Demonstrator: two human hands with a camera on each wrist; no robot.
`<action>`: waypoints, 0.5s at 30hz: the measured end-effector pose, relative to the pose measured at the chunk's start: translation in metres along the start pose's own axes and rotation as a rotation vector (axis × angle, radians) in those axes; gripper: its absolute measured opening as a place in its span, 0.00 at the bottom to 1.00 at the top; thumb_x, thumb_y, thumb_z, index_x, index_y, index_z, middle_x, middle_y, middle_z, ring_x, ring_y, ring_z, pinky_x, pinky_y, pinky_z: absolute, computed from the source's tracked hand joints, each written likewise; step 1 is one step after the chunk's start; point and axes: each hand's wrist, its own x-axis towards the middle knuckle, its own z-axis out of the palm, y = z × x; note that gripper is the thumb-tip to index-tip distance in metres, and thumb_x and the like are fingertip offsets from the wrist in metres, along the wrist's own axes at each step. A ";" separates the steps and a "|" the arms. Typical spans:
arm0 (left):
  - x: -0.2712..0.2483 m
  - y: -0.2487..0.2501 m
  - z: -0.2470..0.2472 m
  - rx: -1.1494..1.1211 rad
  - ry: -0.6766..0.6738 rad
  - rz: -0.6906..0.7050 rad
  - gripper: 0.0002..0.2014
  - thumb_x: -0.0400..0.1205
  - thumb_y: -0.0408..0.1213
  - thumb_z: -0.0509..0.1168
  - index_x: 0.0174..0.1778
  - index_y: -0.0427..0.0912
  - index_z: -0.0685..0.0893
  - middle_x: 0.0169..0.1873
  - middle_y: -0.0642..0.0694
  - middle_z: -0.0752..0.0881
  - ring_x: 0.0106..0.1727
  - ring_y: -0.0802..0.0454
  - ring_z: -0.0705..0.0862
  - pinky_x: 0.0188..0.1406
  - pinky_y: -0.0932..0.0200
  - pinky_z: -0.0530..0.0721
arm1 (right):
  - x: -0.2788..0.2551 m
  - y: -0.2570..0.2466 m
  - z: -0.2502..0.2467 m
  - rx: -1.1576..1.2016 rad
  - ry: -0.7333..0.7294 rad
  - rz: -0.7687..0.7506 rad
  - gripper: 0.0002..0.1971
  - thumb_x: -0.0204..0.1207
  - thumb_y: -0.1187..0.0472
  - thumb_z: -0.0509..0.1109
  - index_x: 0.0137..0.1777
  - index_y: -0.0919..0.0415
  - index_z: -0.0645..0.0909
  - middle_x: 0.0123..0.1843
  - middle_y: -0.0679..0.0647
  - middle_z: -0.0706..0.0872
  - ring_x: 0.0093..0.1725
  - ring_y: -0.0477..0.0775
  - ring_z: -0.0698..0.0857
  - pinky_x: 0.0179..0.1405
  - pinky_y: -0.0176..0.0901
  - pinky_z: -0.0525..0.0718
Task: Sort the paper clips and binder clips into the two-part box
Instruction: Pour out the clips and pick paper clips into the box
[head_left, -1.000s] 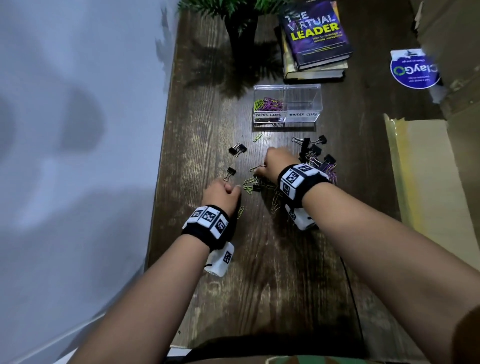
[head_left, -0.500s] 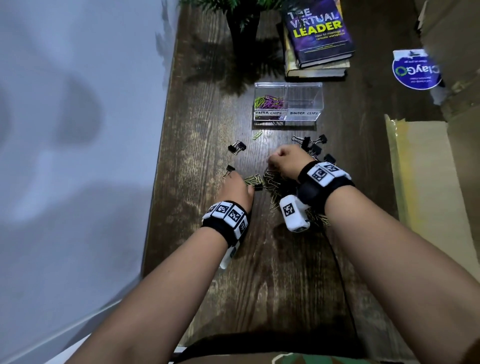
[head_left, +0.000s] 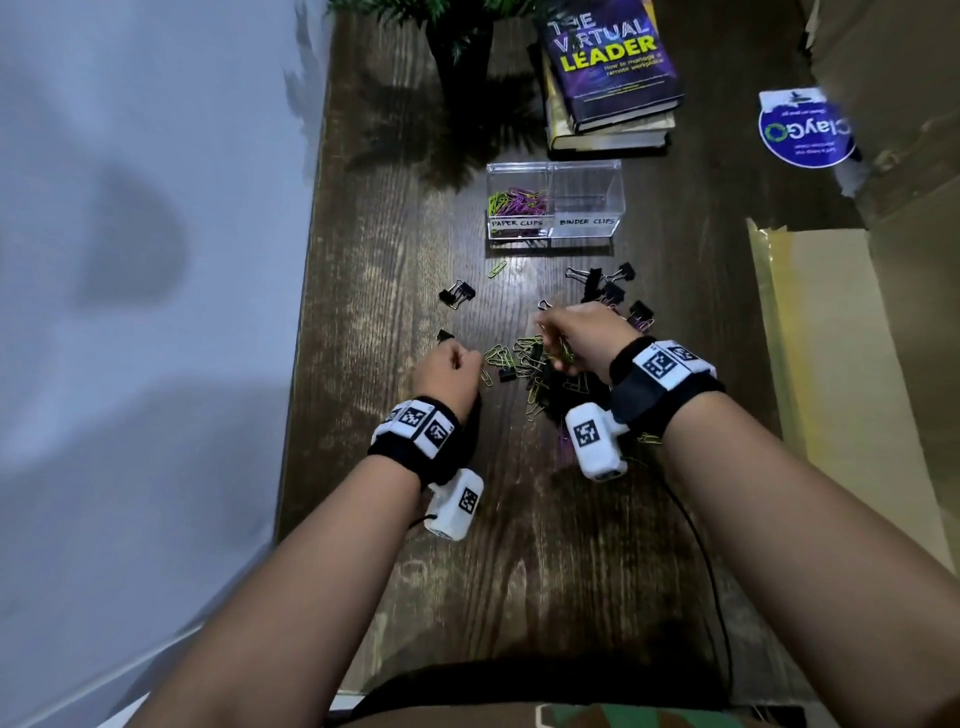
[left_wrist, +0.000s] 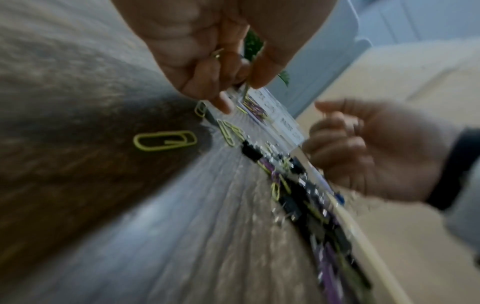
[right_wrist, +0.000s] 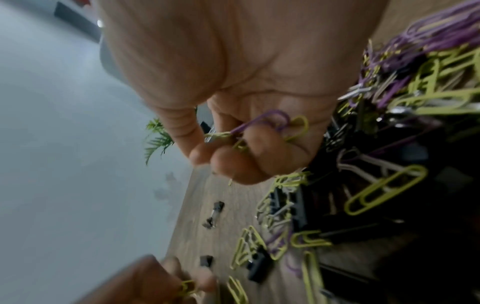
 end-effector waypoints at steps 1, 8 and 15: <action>0.000 -0.002 -0.003 -0.142 0.009 -0.032 0.10 0.75 0.37 0.61 0.29 0.38 0.74 0.29 0.42 0.84 0.30 0.44 0.81 0.30 0.58 0.79 | -0.001 0.003 0.001 -0.091 0.013 -0.012 0.17 0.81 0.53 0.62 0.30 0.57 0.75 0.25 0.51 0.75 0.21 0.50 0.73 0.21 0.37 0.68; -0.002 0.001 -0.018 -0.459 0.042 -0.150 0.16 0.78 0.26 0.53 0.25 0.47 0.66 0.22 0.47 0.71 0.21 0.53 0.66 0.21 0.62 0.64 | -0.010 0.023 0.015 -0.756 0.102 -0.138 0.14 0.81 0.61 0.57 0.48 0.66 0.83 0.45 0.55 0.87 0.43 0.53 0.84 0.46 0.39 0.83; -0.015 -0.001 -0.016 0.378 0.055 -0.046 0.16 0.79 0.52 0.65 0.49 0.44 0.74 0.42 0.49 0.82 0.37 0.52 0.80 0.29 0.61 0.72 | -0.013 0.037 0.040 -1.180 0.223 -0.197 0.15 0.80 0.57 0.65 0.61 0.65 0.74 0.57 0.63 0.86 0.57 0.68 0.85 0.52 0.56 0.82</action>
